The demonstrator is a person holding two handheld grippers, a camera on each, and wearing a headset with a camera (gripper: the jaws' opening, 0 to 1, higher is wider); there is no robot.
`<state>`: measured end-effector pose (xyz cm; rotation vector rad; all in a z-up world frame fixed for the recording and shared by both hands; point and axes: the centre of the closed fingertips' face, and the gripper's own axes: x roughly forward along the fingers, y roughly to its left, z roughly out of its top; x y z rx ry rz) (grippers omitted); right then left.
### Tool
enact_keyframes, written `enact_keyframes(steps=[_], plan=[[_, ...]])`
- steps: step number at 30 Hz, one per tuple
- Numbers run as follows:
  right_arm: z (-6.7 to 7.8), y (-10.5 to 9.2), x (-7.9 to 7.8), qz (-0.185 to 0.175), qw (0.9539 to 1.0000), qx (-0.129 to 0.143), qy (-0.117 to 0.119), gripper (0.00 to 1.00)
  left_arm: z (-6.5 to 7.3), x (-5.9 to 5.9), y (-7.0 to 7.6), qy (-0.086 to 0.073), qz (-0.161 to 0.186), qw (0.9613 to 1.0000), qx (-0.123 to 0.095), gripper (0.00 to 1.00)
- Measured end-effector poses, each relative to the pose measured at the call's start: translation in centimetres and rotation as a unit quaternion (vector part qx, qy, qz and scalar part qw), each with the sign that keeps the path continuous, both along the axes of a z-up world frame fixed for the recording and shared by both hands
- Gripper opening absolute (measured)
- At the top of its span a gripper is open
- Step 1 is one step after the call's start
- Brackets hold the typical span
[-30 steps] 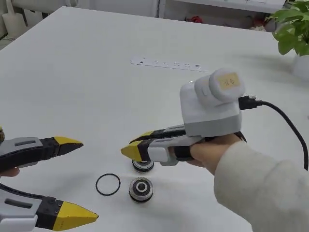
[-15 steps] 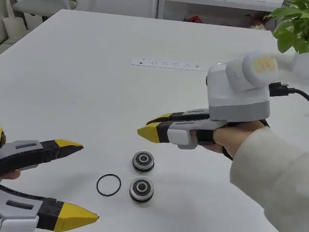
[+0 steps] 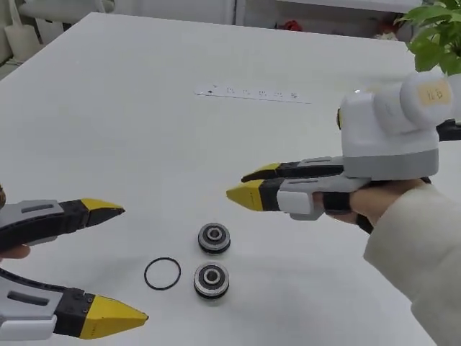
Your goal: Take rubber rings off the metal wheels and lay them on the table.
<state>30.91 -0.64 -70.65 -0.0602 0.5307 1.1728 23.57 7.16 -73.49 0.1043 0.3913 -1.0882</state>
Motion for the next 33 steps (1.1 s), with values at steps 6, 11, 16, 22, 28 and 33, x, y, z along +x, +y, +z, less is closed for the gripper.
enact_keyframes(steps=[6, 11, 16, 22, 28, 33], plan=[[-0.6, -0.6, -0.4, 0.016, 0.9997, -0.016, -0.005, 0.25, 2.0, 0.4, -0.8, -0.019, -0.007, 0.9998, -0.005, 0.91], [-0.9, -0.6, -0.9, 0.035, 0.9993, -0.012, 0.002, 0.27, 3.7, 0.4, -2.1, -0.033, -0.026, 0.9991, -0.011, 0.91], [-1.4, -0.6, -1.6, 0.055, 0.9983, -0.020, 0.007, 0.27, 4.1, 0.6, -3.0, -0.038, -0.039, 0.9985, 0.000, 0.90], [-2.5, -0.2, -2.6, 0.079, 0.9963, -0.031, 0.017, 0.28, 4.9, 0.8, -3.8, -0.045, -0.044, 0.9980, 0.003, 0.89], [-3.8, -0.1, -3.2, 0.095, 0.9940, -0.042, 0.035, 0.28, 5.4, 1.2, -4.9, -0.046, -0.048, 0.9977, -0.006, 0.90], [-5.3, -0.2, -3.7, 0.111, 0.9909, -0.060, 0.048, 0.29, 5.0, 1.0, -5.8, -0.049, -0.064, 0.9967, 0.008, 0.88]])
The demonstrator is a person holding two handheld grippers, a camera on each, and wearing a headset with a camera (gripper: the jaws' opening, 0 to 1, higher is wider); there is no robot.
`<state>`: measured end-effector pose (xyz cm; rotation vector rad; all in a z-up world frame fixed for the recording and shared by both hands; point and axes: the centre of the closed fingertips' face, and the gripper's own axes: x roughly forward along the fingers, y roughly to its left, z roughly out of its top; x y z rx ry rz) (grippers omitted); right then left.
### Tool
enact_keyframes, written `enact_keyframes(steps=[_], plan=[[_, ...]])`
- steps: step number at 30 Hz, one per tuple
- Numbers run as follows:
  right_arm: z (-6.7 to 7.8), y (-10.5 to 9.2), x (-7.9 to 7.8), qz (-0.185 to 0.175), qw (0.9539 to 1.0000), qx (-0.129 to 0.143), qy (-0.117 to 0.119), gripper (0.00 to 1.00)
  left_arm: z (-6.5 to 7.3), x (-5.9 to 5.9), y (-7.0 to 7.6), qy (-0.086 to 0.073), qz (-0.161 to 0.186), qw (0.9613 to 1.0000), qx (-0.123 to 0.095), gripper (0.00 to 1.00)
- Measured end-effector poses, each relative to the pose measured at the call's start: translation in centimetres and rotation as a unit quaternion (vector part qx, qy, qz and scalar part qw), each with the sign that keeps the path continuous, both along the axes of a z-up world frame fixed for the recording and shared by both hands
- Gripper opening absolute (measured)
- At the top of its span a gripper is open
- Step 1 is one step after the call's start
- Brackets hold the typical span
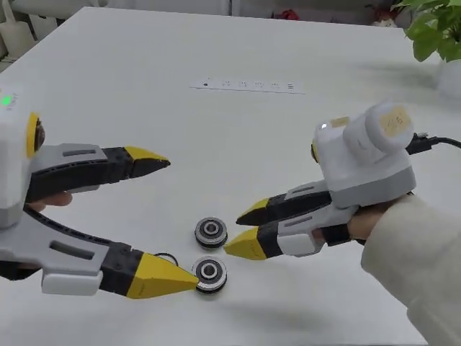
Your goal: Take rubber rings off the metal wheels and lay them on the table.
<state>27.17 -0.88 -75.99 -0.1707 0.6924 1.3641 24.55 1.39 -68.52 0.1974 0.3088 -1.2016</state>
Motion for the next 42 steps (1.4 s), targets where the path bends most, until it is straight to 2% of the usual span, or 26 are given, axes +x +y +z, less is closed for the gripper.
enact_keyframes(steps=[6, 10, 12, 17, 19, 21, 23, 26, 29, 31, 32, 36, 39, 42], plan=[[-0.6, 0.0, -0.2, 0.010, 0.9999, -0.006, 0.003, 0.30, -0.2, 0.2, -1.0, -0.008, -0.015, 0.9999, 0.003, 0.83], [-1.5, -0.1, -0.6, 0.024, 0.9995, -0.021, 0.003, 0.32, -0.5, 0.6, -1.5, -0.004, -0.018, 0.9998, -0.007, 0.82], [-1.9, -0.1, -0.8, 0.030, 0.9992, -0.027, 0.004, 0.33, -0.8, 0.9, -1.4, -0.016, -0.012, 0.9998, -0.003, 0.78], [-2.6, -0.1, -1.3, 0.043, 0.9984, -0.036, 0.008, 0.35, -1.3, 1.6, -1.4, -0.020, -0.003, 0.9998, -0.008, 0.73], [-2.9, 0.1, -1.5, 0.048, 0.9981, -0.038, 0.008, 0.35, -2.0, 1.8, -1.2, -0.031, -0.001, 0.9995, 0.006, 0.69], [-3.5, 0.1, -1.9, 0.061, 0.9969, -0.049, 0.005, 0.34, -2.8, 1.7, -1.2, -0.035, -0.007, 0.9991, 0.021, 0.64], [-3.7, 0.2, -2.1, 0.064, 0.9966, -0.052, 0.005, 0.33, -3.2, 1.7, -1.3, -0.032, -0.007, 0.9992, 0.023, 0.62], [-4.1, 0.4, -2.4, 0.071, 0.9958, -0.058, 0.004, 0.34, -4.1, 1.1, -1.6, -0.018, -0.014, 0.9994, 0.026, 0.61], [-4.3, 0.4, -2.4, 0.075, 0.9953, -0.061, 0.000, 0.32, -4.9, 0.8, -1.7, -0.012, -0.019, 0.9991, 0.035, 0.56], [-4.3, 0.5, -2.4, 0.077, 0.9952, -0.060, -0.003, 0.31, -5.8, 0.6, -1.6, 0.007, -0.023, 0.9987, 0.045, 0.50], [-4.4, 0.5, -2.4, 0.080, 0.9949, -0.061, -0.002, 0.30, -6.1, 0.8, -1.6, 0.011, -0.022, 0.9987, 0.045, 0.49], [-4.5, 0.6, -2.6, 0.086, 0.9944, -0.062, -0.006, 0.27, -7.0, 0.9, -1.8, 0.016, -0.019, 0.9984, 0.051, 0.50], [-4.6, 0.6, -2.5, 0.087, 0.9941, -0.064, -0.012, 0.25, -7.7, 0.6, -2.0, 0.013, -0.030, 0.9974, 0.064, 0.46], [-4.6, 0.6, -2.4, 0.086, 0.9944, -0.061, -0.011, 0.24, -8.2, 0.5, -2.2, 0.021, -0.030, 0.9973, 0.064, 0.41]])
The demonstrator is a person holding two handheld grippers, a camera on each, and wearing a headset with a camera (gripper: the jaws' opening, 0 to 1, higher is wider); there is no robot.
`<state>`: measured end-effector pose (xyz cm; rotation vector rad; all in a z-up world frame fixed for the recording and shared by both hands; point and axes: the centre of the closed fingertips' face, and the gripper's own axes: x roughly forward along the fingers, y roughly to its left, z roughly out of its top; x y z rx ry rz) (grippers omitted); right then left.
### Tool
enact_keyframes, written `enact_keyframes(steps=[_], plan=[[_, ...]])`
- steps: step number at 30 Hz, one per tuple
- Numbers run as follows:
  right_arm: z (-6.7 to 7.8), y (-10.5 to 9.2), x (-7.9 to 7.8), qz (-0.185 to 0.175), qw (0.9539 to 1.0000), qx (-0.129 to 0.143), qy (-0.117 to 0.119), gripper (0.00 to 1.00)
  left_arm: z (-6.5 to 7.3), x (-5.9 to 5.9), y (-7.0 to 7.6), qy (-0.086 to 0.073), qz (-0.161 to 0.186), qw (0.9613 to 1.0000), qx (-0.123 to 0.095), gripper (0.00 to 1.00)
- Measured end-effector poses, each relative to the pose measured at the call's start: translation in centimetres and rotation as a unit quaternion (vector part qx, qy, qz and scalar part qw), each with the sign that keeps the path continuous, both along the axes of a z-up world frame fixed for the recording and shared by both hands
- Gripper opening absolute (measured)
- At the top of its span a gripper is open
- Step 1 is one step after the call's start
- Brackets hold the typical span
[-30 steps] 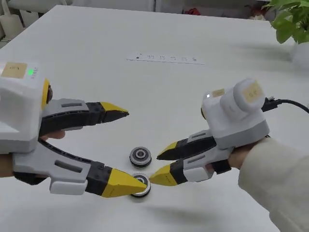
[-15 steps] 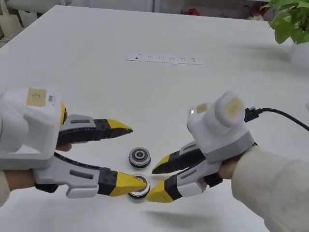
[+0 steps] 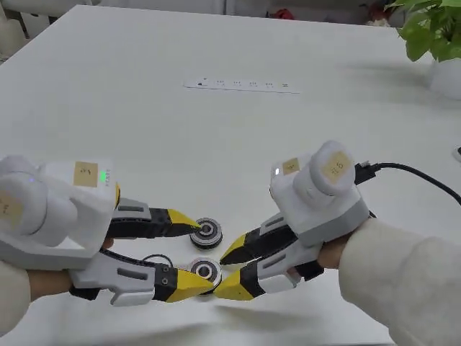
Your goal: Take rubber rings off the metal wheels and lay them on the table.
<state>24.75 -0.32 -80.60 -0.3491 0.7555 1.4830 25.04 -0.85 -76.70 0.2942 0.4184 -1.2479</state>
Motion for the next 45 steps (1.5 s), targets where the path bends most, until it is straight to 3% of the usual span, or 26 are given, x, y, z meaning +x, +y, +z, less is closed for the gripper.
enact_keyframes(steps=[6, 14, 22, 45], plan=[[-0.1, 0.0, 0.0, 0.002, 1.0000, 0.000, -0.002, 0.21, -1.7, 0.0, 0.0, -0.002, -0.009, 0.9996, 0.025, 0.33], [-0.2, 0.0, 0.2, 0.003, 1.0000, 0.002, -0.005, 0.21, -1.8, 0.2, 0.1, 0.002, -0.003, 0.9999, 0.014, 0.26], [-0.2, 0.1, 0.0, 0.016, 0.9997, 0.004, -0.017, 0.19, -2.5, -0.3, 0.2, 0.004, -0.016, 0.9997, 0.020, 0.17], [-0.6, 0.0, 0.0, 0.034, 0.9986, -0.002, -0.040, 0.15, -2.4, -0.2, 0.3, 0.004, -0.009, 0.9999, 0.007, 0.14]])
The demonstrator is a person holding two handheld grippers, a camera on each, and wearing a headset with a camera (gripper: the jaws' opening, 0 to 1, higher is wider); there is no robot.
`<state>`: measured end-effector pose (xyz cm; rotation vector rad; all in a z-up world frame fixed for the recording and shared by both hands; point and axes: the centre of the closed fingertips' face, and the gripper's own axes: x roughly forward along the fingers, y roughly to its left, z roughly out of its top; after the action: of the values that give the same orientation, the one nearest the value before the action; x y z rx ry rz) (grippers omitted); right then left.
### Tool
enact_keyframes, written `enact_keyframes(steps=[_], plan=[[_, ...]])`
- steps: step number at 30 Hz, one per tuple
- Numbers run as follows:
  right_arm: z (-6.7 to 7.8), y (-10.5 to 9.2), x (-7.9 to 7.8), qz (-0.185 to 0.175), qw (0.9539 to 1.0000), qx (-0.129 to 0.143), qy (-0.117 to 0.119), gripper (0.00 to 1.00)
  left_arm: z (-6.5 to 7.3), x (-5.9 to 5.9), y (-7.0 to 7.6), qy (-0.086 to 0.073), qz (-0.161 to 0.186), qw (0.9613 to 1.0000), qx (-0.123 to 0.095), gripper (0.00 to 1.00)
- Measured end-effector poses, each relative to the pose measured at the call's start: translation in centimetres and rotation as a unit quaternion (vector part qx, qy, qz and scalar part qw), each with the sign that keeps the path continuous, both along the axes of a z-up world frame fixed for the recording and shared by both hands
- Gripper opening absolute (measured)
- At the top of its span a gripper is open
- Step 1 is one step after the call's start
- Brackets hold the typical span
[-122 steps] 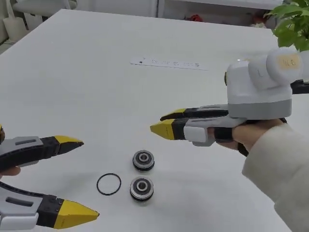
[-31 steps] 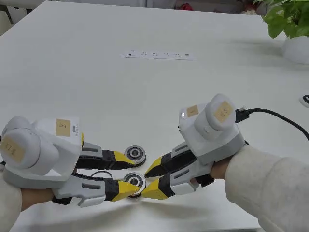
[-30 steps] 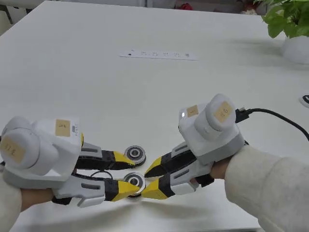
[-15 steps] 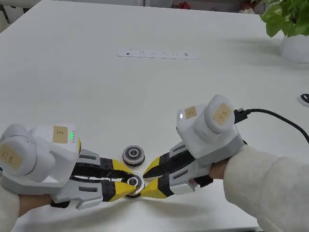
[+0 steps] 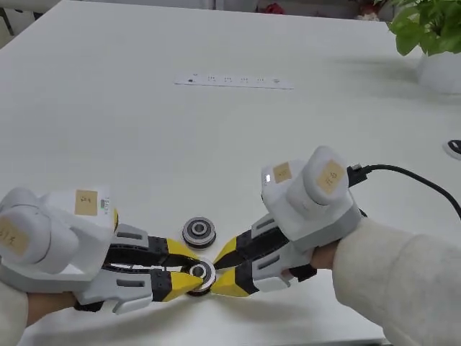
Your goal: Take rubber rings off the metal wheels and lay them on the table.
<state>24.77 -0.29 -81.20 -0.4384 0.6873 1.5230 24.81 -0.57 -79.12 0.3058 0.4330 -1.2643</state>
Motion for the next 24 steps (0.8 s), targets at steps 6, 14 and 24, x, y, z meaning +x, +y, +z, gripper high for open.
enact_keyframes(steps=[6, 14, 24], plan=[[0.11, -0.11, -0.03, 0.005, 1.0000, 0.000, -0.003, 0.11, -0.03, 0.15, -0.17, 0.001, 0.002, 1.0000, -0.002, 0.14], [0.07, -0.18, -0.07, 0.001, 1.0000, -0.002, 0.002, 0.10, -0.10, 0.37, -0.33, 0.000, 0.004, 1.0000, -0.004, 0.14], [-0.09, 0.62, -0.24, 0.000, 0.9999, 0.005, -0.014, 0.21, -0.17, 0.47, -0.38, 0.001, 0.005, 1.0000, -0.006, 0.14]])
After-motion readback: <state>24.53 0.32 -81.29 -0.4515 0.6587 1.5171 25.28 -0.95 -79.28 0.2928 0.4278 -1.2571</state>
